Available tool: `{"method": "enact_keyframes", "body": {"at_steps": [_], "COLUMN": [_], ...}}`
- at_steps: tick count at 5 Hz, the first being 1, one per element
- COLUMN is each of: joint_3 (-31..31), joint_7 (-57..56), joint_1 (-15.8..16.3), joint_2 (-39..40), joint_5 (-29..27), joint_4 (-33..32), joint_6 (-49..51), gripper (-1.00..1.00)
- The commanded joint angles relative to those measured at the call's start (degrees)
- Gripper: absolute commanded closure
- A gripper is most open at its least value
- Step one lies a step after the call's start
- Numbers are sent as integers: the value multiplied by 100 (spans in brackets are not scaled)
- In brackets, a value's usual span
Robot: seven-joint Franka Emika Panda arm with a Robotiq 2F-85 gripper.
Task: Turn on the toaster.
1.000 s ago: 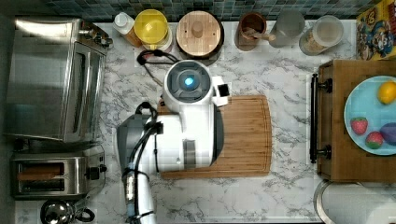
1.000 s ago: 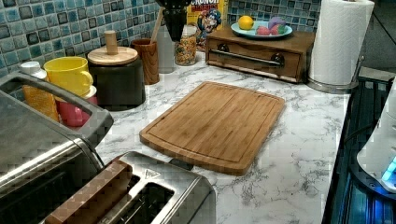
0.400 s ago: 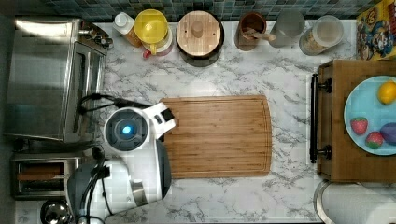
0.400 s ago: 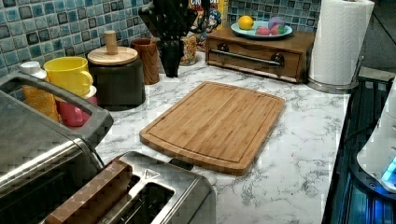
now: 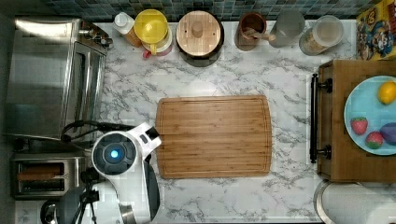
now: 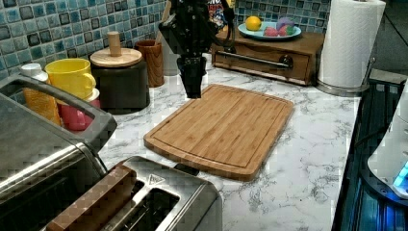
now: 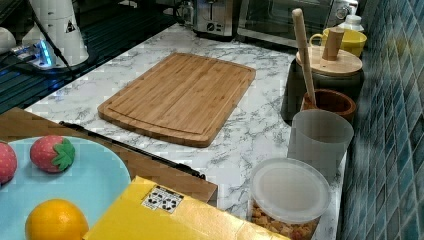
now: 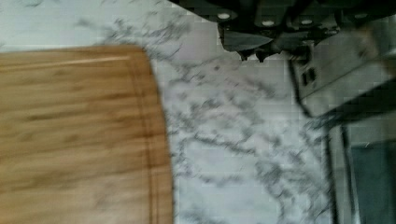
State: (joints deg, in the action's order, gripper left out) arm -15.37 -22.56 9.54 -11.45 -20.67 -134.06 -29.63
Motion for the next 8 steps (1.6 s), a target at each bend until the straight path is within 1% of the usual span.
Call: {"method": "enact_keyframes", "body": {"at_steps": [1, 2, 3, 4, 5, 6, 7, 8], "joint_3": [-268, -181, -493, -535, -716, -794, -916, -986], "joint_7": [-644, -556, -540, -472, -185, 283, 514, 720], "joint_1": [567, 995, 800, 871, 880, 872, 706, 609], "joint_2": [-547, -651, -608, -578, -361, 0, 168, 295], "joint_5": [-469, -536, -693, -809, -628, -266, -127, -74], "joint_4": [-175, -364, -262, -233, -80, 76, 195, 255], "joint_6": [-128, -440, -482, -614, -701, -908, -1075, -1223], "gripper": [100, 100, 100, 100, 100, 100, 100, 100]}}
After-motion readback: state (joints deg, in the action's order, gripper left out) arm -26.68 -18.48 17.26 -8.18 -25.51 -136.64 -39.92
